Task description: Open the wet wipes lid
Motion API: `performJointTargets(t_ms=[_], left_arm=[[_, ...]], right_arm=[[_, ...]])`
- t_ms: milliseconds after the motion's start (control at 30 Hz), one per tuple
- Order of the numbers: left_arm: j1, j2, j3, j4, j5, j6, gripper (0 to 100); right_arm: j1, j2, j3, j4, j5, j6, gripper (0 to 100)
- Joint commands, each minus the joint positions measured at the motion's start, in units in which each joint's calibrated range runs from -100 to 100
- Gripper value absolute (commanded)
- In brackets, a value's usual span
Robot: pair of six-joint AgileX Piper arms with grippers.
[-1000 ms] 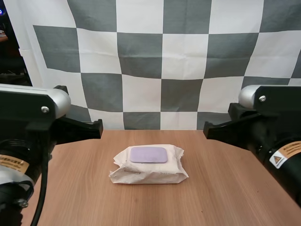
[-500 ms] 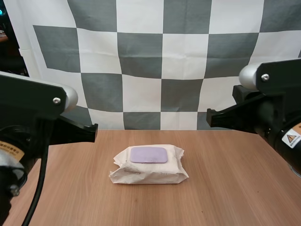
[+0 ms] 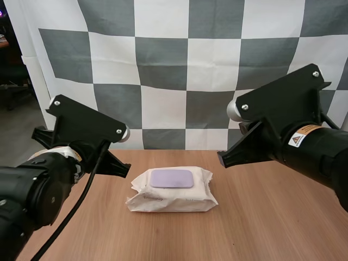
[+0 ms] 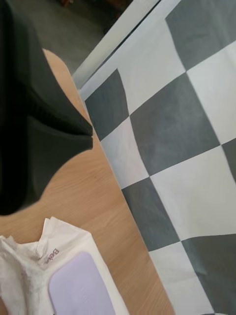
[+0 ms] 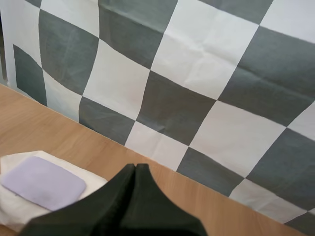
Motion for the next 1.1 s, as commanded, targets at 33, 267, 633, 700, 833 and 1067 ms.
performJointTargets(t_ms=[33,267,633,700,833,1067], left_arm=[[0.0,6.0,0.1,0.0,-2.9,2.1,20],[0.0,9.1,0.1,-0.1,-3.0,2.7,100],[0.0,9.1,5.9,-7.3,-3.3,15.9,100],[0.0,9.1,8.7,-12.6,-6.6,22.4,100],[0.0,9.1,12.2,-18.5,-11.9,29.8,100],[0.0,12.9,13.2,-26.6,-15.9,37.4,100]], right_arm=[[-0.1,0.0,0.0,0.1,0.1,-17.5,0],[-0.1,0.0,0.0,-0.5,2.0,-13.8,35],[-0.1,0.6,0.0,0.1,3.4,-15.2,100],[-0.1,2.1,0.0,0.1,5.4,-15.2,100],[-0.1,6.6,0.0,0.1,6.1,-15.2,100],[-0.1,12.4,0.0,0.1,5.3,-15.2,100]])
